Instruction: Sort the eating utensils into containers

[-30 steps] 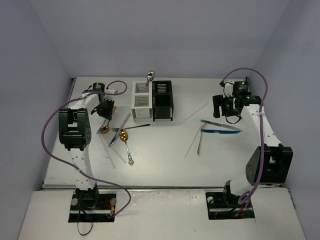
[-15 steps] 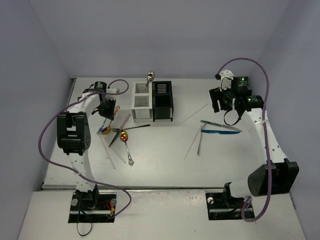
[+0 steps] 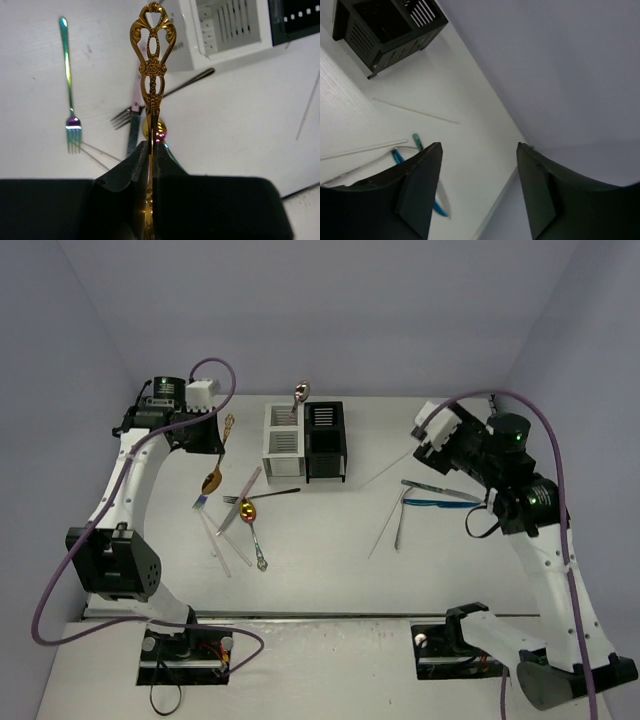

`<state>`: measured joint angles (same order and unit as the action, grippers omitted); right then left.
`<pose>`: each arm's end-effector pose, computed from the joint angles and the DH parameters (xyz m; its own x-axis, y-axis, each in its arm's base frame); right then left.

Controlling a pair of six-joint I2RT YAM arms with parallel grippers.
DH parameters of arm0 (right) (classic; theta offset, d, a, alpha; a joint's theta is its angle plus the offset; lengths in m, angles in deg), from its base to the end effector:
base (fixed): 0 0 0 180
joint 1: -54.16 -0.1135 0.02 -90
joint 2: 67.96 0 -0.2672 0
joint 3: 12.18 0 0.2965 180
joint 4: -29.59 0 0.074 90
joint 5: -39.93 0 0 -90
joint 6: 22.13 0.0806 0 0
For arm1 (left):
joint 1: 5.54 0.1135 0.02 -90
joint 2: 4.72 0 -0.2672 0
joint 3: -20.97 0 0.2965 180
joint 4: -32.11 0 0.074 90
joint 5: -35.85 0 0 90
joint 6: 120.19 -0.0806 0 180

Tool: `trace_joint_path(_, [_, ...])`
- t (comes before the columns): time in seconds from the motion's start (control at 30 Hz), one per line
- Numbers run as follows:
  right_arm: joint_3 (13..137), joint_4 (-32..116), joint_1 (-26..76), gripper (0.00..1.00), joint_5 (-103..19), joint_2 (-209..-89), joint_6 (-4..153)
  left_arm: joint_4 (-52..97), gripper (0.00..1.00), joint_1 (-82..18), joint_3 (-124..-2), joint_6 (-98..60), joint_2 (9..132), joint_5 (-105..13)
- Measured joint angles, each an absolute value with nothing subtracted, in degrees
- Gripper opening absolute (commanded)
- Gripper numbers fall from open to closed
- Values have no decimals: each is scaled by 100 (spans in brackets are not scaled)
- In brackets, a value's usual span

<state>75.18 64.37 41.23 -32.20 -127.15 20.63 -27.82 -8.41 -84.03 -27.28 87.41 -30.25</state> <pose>0.2812 0.0899 0.4656 0.2983 -0.6485 -0.7003 -0.4287 0.5646 -0.7053 0.4174 -0.0536 0.3384 -0.7465 -0.0090 -0.6653 0.2839 0.9000 -0.3308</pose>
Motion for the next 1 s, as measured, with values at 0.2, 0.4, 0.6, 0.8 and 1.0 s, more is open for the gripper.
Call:
trace_joint_path(0.2, [7287, 6319, 2216, 37, -3389, -12550, 685, -3064, 0, -1171, -7921, -2017, 8463, -2655])
trace_joint_path(0.4, [6699, 5606, 336, 34, -3667, -13284, -652, -3254, 0, -1397, -7712, -1533, 8584, -1898])
trace_joint_path(0.6, [6569, 5253, -550, 36, -3554, -14101, -1612, -3322, 0, -1777, -7583, -1308, 8576, -1690])
trace_joint_path(0.8, [6376, 4669, -759, 37, -3352, -14530, -2395, -3361, 0, -2188, -7325, -1131, 8407, -1826])
trace_joint_path(1.0, [6192, 4230, -923, 42, -3305, -14864, -3005, -3374, 0, -2495, -7318, -979, 8355, -2047])
